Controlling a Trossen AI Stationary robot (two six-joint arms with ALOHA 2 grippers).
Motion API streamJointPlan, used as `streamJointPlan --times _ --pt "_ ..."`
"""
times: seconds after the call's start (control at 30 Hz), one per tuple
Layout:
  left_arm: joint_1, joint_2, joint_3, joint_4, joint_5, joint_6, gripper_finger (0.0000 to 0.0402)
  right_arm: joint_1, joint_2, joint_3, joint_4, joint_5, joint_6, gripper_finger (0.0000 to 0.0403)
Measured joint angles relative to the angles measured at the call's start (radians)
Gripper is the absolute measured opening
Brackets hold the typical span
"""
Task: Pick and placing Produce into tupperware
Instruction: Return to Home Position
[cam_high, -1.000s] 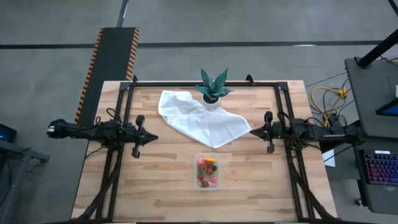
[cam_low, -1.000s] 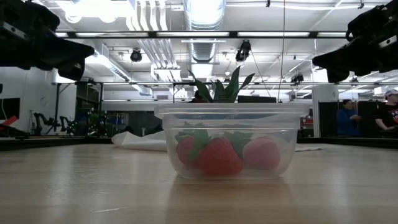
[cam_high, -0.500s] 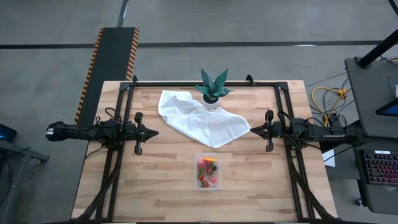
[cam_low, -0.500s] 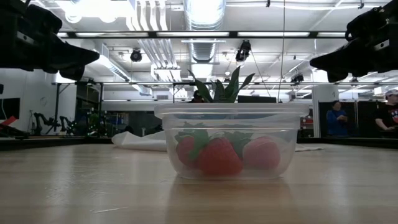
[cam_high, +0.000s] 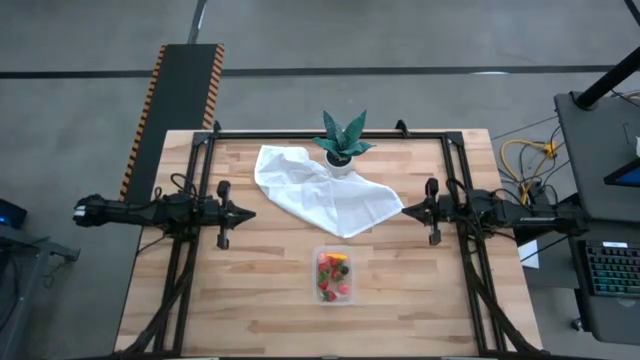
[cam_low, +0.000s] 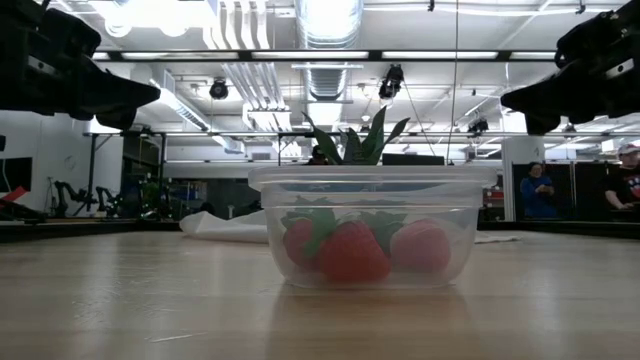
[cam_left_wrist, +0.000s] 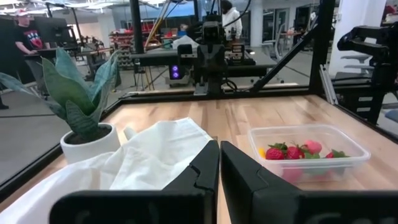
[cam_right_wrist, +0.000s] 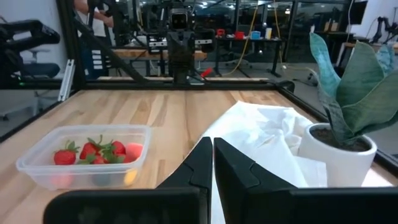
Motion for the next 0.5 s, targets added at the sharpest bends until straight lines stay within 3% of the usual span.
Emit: streamJointPlan --times 0.27,0.5 --pt "0.0 0.002 0.0 0.007 0.0 -0.004 0.0 0.0 0.0 0.0 0.0 0.0 0.147 0.0009" --pt "0.0 0.008 -0.001 0.007 0.0 -0.003 0.0 0.0 0.0 0.0 0.0 0.0 0.146 0.0009"
